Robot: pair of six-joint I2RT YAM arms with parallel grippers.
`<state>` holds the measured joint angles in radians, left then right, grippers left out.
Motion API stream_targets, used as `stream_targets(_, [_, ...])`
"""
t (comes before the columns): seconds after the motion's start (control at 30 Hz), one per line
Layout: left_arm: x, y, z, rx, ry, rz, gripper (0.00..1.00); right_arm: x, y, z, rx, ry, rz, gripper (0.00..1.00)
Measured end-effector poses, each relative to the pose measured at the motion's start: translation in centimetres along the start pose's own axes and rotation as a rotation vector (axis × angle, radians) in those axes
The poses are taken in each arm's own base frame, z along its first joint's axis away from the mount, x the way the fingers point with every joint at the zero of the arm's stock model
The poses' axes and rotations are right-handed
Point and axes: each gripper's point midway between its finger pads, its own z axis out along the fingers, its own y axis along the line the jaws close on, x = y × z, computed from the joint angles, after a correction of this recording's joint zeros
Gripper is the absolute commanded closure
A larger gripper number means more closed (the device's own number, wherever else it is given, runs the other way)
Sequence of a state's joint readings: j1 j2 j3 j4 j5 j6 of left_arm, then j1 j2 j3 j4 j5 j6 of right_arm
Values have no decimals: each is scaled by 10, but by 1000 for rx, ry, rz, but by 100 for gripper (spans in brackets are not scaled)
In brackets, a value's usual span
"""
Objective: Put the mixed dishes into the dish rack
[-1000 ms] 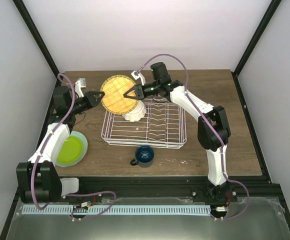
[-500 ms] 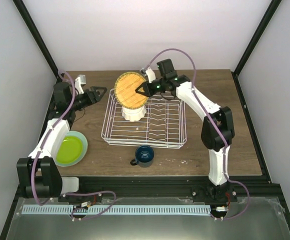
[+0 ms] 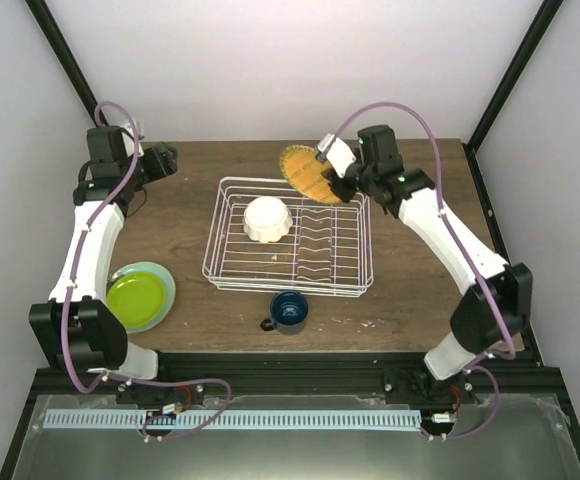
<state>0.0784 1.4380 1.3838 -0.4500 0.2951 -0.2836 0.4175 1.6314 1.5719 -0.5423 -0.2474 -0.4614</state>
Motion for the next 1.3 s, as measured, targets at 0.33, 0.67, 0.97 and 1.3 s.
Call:
stream_targets(0.33, [21,52,-10,-258,101,0,23,59,4,-2,101,74,-440,99])
stream_targets(0.67, [52,68,-29,-341,175,-13,23,56,-13,17,165,47,-607,99])
stream_targets(0.97, [52,75,-53,-388,160,-23,23,66,-1,36,89,35,-619,99])
stream_targets(1.3, [87,93,-61,-450,246,-65,23,83,14,50,27,31,-604,98])
